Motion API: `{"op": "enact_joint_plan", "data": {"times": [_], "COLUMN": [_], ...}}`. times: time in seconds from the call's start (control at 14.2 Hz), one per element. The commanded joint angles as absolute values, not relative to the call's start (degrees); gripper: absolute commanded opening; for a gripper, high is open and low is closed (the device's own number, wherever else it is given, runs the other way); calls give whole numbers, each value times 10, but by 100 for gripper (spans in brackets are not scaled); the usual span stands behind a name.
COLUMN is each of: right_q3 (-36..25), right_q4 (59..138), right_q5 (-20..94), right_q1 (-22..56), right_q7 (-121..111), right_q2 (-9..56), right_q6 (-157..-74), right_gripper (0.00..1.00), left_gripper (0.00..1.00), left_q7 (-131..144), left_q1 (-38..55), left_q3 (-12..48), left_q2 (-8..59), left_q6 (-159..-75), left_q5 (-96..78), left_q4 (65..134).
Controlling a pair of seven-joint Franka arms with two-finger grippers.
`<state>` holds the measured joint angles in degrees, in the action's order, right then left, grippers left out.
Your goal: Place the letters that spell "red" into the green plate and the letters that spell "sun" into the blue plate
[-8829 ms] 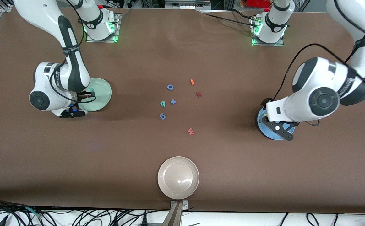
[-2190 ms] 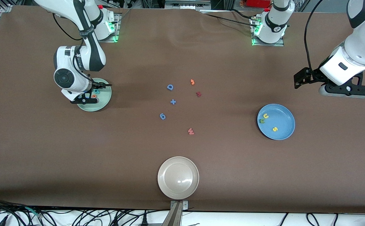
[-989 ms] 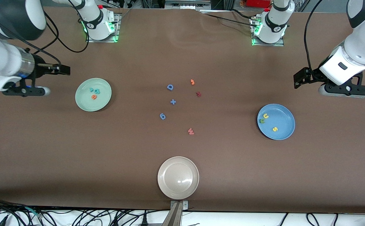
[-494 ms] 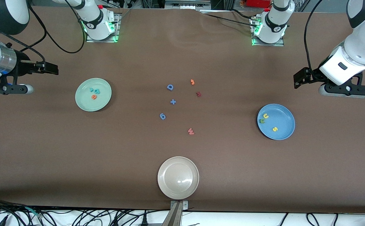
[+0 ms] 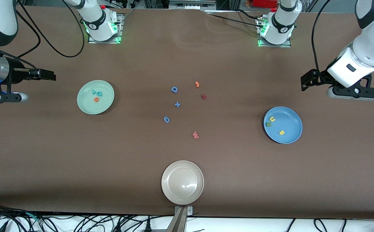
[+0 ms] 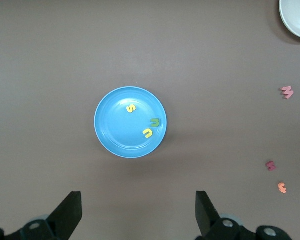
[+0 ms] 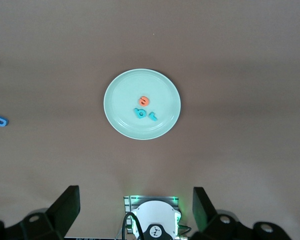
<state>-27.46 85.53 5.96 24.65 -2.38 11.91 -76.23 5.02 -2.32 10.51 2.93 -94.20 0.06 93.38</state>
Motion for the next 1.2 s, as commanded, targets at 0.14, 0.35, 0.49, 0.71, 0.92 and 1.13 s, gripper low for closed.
{"op": "enact_joint_plan", "data": {"times": [0.14,0.35,0.49,0.71,0.92,1.13], "right_q3": [-48,53,57,59,59,58], "right_q4": [848,857,882,959,1000,996], "right_q5": [8,-14,-18,-18,-18,-18], "right_q1": [51,-28,-27,-29,-29,-31], "right_q7": [-23,-21,-21,-20,-21,-21], "right_q2": [99,91,81,29,2,2], "right_q6": [-778,-816,-851,-906,-933,-919], "right_gripper": [100,99,99,99,99,100], "left_gripper": [100,100,100,100,100,100], "left_q7": [54,54,54,54,54,54], "left_q1": [-22,-22,-22,-21,-22,-21], "left_q3": [106,106,106,106,106,106], "left_q2": [39,39,40,40,39,40], "left_q6": [-928,-928,-928,-928,-928,-928], "left_q5": [1,1,1,1,1,1], "left_q4": [914,914,914,914,914,914]}}
